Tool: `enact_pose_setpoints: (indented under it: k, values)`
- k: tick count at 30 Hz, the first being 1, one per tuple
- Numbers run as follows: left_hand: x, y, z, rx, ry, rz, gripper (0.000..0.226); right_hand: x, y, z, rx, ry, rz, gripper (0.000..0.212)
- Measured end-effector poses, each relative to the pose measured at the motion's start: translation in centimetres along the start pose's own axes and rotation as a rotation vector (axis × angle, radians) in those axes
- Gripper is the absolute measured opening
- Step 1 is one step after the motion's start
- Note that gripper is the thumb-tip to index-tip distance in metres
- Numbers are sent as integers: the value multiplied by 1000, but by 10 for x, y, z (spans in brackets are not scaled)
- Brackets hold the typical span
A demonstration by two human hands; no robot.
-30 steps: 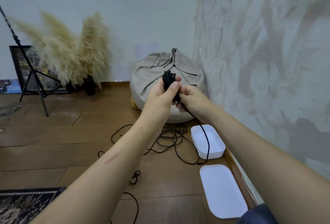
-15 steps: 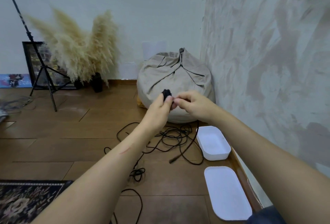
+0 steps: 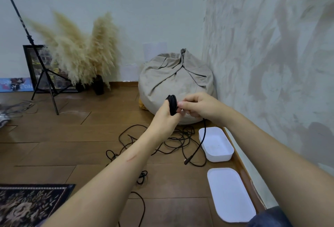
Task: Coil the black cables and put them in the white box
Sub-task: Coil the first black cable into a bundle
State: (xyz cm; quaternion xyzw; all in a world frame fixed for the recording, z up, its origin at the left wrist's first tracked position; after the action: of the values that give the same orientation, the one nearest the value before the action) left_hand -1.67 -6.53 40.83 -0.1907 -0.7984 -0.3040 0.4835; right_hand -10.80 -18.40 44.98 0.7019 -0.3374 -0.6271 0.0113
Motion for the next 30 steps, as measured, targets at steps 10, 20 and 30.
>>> enact_pose_setpoints:
  k: [10,20,30]
  values:
    - [1,-4,1,-25,-14,-57,13,9,4,1,35,-30,-64,17]
    - [4,-10,3,12,19,7,30,3,15,-3,232,84,1,18]
    - [15,-10,8,-33,6,65,27,14,18,-9,287,115,0,13]
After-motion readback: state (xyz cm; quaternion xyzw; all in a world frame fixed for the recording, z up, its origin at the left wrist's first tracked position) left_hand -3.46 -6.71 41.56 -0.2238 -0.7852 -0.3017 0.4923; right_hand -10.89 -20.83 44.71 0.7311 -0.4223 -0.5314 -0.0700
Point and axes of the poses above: each hand's wrist, its own z-axis away from the middle knuckle, its own y-axis out of the back of the hand, x = y × z, the point moved 3 cm from there along -z, towards the middle knuckle, and after that the axes turned 8 degrees about x, right-handed, at the moved point
